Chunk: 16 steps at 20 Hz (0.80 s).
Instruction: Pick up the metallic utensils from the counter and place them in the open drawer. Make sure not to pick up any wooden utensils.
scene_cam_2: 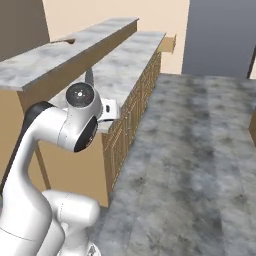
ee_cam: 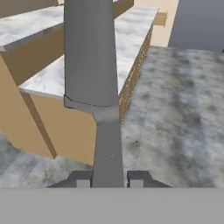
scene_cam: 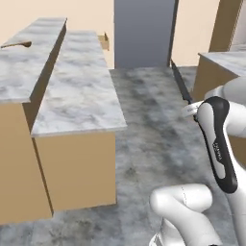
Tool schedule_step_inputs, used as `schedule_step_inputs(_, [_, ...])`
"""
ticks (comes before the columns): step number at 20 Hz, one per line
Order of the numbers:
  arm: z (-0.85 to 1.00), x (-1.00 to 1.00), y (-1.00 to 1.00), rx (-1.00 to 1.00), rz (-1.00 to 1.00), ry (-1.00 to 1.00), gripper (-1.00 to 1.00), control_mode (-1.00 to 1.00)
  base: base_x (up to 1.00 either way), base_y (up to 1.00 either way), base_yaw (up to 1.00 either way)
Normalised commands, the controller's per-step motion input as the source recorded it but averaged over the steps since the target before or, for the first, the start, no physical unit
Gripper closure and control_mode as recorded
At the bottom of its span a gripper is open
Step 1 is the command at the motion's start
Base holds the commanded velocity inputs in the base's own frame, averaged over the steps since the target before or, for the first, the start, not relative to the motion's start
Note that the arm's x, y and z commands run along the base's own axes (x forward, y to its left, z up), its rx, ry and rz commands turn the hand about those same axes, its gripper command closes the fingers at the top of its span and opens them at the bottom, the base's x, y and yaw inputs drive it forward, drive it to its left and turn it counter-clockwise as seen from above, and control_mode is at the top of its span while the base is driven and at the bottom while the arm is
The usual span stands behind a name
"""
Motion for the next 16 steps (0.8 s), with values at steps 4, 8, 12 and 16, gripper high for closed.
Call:
schedule_step_inputs(4, [0.00, 0.00, 0.00, 0.00, 0.00, 0.00, 1.00, 1.00, 0.43, -1.00, 0.41])
schedule_step_inputs(8, [0.00, 0.00, 0.00, 0.00, 0.00, 0.00, 1.00, 1.00, 0.98, -0.85, 0.27])
schedule_step_inputs(12, [0.00, 0.00, 0.00, 0.00, 0.00, 0.00, 1.00, 1.00, 1.00, -0.84, 0.20])
schedule_step_inputs(16, [0.00, 0.00, 0.00, 0.00, 0.00, 0.00, 1.00, 1.00, 1.00, -1.00, 0.23])
